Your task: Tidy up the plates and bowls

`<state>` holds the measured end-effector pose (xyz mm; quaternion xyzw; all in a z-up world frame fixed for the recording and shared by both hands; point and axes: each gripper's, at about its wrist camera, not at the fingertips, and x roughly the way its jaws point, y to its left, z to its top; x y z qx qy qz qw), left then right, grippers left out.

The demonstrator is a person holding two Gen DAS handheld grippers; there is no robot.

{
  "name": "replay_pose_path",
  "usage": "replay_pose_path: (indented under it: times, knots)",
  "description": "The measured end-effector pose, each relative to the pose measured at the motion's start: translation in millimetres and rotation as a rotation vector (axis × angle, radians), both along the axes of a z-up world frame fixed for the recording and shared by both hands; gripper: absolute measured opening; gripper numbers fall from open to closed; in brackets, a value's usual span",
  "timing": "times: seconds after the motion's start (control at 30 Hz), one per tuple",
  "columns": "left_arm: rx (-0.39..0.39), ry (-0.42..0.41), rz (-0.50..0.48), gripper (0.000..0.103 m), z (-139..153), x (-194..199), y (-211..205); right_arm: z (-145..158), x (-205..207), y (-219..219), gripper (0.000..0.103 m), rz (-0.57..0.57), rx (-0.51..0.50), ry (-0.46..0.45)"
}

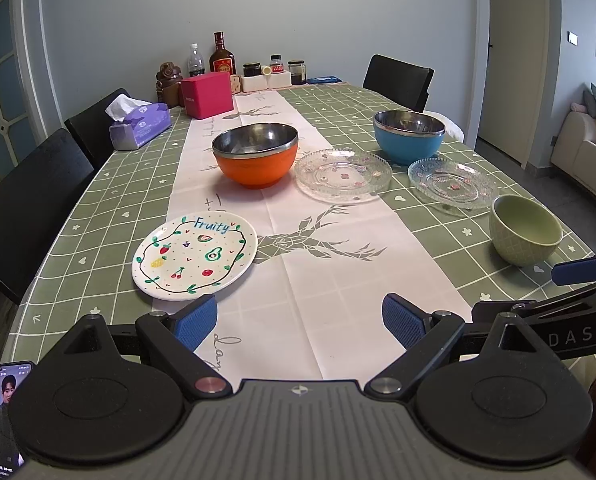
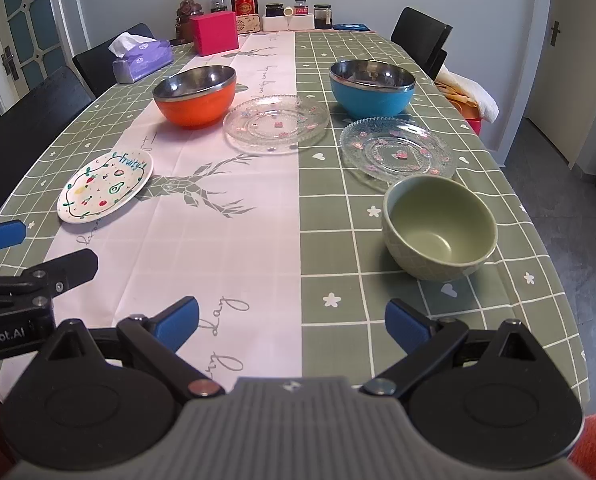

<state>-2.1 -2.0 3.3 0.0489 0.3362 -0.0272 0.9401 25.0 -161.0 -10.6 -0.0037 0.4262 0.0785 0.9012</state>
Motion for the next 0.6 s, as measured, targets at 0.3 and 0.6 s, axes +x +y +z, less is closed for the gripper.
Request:
replay_pose_path:
  times: [0.3,0.6]
  knots:
    - [0.0,0.0,0.0,0.103,-0.2,-0.1,0.0,-0.3,-0.5,1.4,0.098,0.004,-0.01,-0.005]
    - [-0.001,0.001,0.0,0.103,-0.4,-0.1,-0.2,-0.1,-0.6,2.0,0.098,0.005,-0.013,-0.006]
